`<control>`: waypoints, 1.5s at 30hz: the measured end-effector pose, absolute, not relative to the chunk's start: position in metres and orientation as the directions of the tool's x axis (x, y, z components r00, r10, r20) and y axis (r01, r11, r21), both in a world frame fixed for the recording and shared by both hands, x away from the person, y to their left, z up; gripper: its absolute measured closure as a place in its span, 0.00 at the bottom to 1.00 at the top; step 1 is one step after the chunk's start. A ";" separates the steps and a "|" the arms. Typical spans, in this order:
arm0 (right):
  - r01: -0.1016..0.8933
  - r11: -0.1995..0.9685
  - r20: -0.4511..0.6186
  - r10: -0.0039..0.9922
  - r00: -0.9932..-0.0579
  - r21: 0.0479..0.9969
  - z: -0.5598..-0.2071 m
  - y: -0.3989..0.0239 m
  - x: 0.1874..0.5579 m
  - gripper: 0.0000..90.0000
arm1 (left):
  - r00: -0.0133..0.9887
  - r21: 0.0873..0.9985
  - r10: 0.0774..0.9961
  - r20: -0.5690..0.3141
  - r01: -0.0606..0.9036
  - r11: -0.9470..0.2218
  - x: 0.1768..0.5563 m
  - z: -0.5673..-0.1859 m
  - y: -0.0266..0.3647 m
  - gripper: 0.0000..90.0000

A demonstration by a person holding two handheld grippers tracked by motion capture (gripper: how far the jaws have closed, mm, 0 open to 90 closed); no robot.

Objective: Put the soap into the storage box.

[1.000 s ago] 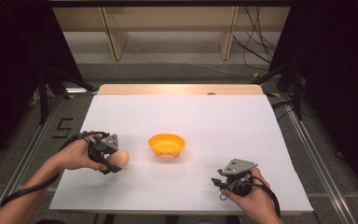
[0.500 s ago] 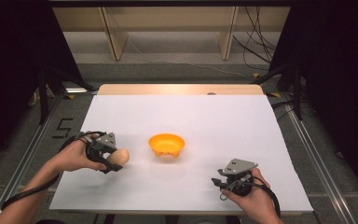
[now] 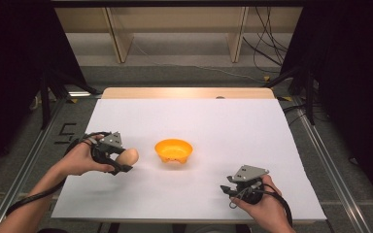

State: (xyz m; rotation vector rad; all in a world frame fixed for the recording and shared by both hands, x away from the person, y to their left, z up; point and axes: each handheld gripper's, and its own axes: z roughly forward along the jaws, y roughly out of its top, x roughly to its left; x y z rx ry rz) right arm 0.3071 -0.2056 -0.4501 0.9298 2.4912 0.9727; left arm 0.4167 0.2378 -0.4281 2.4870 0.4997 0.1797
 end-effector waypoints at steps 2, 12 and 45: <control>0.459 0.559 -0.048 0.669 -0.742 0.691 -0.450 -0.206 0.307 0.66 | 0.918 0.580 0.396 0.015 0.315 -0.751 0.417 -0.428 0.237 0.36; 0.456 0.559 -0.050 0.668 -0.742 0.693 -0.450 -0.206 0.307 0.66 | 0.916 0.595 0.402 0.013 0.316 -0.739 0.422 -0.424 0.230 0.36; 0.460 0.541 -0.043 0.679 -0.733 0.704 -0.449 -0.206 0.306 0.66 | 0.923 0.642 0.384 0.021 0.282 -0.713 0.433 -0.411 0.213 0.36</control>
